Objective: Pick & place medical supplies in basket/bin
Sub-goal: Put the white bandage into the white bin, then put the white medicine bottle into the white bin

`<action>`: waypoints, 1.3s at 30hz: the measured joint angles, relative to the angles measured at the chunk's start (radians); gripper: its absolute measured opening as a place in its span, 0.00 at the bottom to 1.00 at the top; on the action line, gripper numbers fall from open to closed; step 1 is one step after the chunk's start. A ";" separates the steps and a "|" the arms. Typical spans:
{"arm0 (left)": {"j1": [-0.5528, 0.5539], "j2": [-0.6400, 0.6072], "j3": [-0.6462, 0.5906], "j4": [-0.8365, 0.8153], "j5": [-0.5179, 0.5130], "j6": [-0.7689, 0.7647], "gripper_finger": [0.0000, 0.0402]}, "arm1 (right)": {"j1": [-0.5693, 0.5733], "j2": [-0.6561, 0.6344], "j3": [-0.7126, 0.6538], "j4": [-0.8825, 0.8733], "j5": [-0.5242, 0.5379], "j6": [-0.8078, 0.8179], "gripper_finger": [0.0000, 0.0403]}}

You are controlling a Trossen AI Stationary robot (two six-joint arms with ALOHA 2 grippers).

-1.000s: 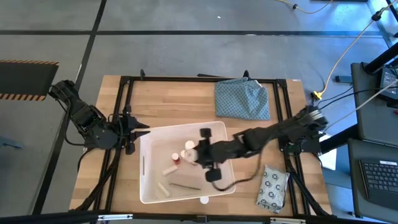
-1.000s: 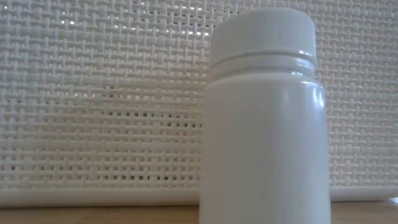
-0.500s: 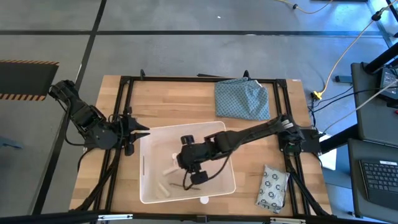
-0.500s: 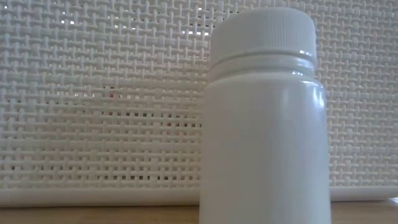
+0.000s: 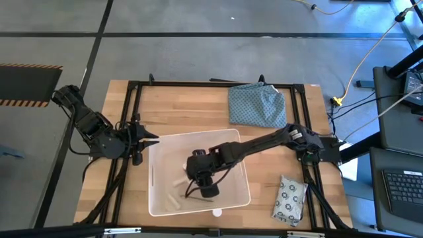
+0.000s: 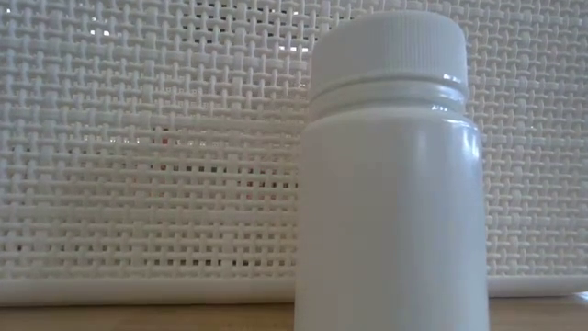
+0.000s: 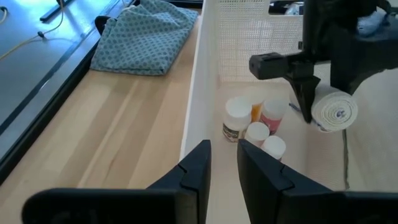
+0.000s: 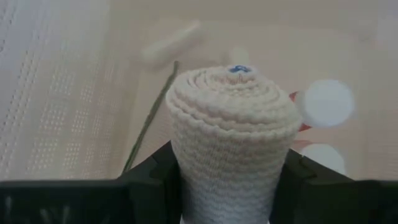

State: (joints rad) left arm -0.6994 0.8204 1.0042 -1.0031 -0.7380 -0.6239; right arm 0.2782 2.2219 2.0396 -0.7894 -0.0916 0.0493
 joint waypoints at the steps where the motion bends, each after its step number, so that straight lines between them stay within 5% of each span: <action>1: 0.000 0.000 0.000 -0.003 0.000 0.000 0.18 | 0.000 0.004 0.000 0.000 -0.001 0.001 0.39; 21: 0.000 0.000 0.000 -0.005 0.000 0.001 0.17 | 0.000 0.037 0.000 0.004 -0.017 -0.001 0.41; 39: 0.000 0.000 0.000 -0.005 0.000 0.001 0.16 | 0.000 0.037 0.000 0.003 -0.018 0.026 0.72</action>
State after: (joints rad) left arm -0.6994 0.8207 1.0042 -1.0080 -0.7383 -0.6228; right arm 0.2779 2.2585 2.0396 -0.7866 -0.1097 0.0750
